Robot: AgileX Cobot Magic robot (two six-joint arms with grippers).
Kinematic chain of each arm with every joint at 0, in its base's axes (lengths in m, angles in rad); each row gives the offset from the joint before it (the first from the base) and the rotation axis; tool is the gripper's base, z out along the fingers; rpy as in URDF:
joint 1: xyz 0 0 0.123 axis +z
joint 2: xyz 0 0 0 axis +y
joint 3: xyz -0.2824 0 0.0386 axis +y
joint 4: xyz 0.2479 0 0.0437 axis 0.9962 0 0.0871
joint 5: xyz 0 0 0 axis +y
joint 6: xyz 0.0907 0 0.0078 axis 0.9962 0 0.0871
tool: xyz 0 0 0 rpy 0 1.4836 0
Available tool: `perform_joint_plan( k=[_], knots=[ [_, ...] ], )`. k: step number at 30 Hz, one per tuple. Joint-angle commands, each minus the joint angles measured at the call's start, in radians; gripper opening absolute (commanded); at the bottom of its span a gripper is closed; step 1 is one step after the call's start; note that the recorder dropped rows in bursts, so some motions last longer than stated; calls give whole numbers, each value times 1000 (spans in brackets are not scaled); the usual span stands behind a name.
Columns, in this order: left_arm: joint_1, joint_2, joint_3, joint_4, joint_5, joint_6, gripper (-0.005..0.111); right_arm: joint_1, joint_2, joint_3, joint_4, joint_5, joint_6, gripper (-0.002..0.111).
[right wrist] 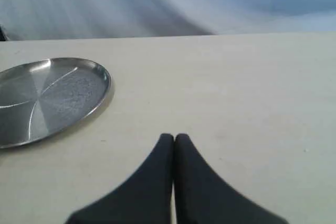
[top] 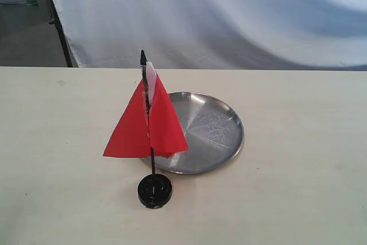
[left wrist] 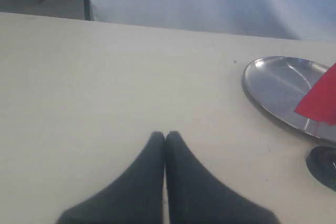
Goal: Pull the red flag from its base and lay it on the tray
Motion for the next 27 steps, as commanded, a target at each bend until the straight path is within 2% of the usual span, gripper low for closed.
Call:
perform_joint_plan(
  k=[1,7,12,17,18,19,21,25,27],
  knots=[
    [2,-4,4,1,0,0,0,3,-7,4,41,-103,17,0],
    [2,-4,4,1,0,0,0,3,-7,4,452,-298,21,0],
    [2,-4,4,1,0,0,0,3,-7,4,587,-461,21,0],
    [2,-4,4,1,0,0,0,3,-7,4,757,-480,134,0],
    [2,-4,4,1,0,0,0,3,-7,4,708,-472,162,0],
    [2,-4,4,1,0,0,0,3,-7,-55,554,-406,160,0],
    [2,-4,4,1,0,0,0,3,-7,-193,462,-269,151,0],
    [2,-4,4,1,0,0,0,3,82,-441,484,-127,-22,0],
    [2,-4,4,1,0,0,0,3,202,-508,608,-12,-175,0]
  ],
)
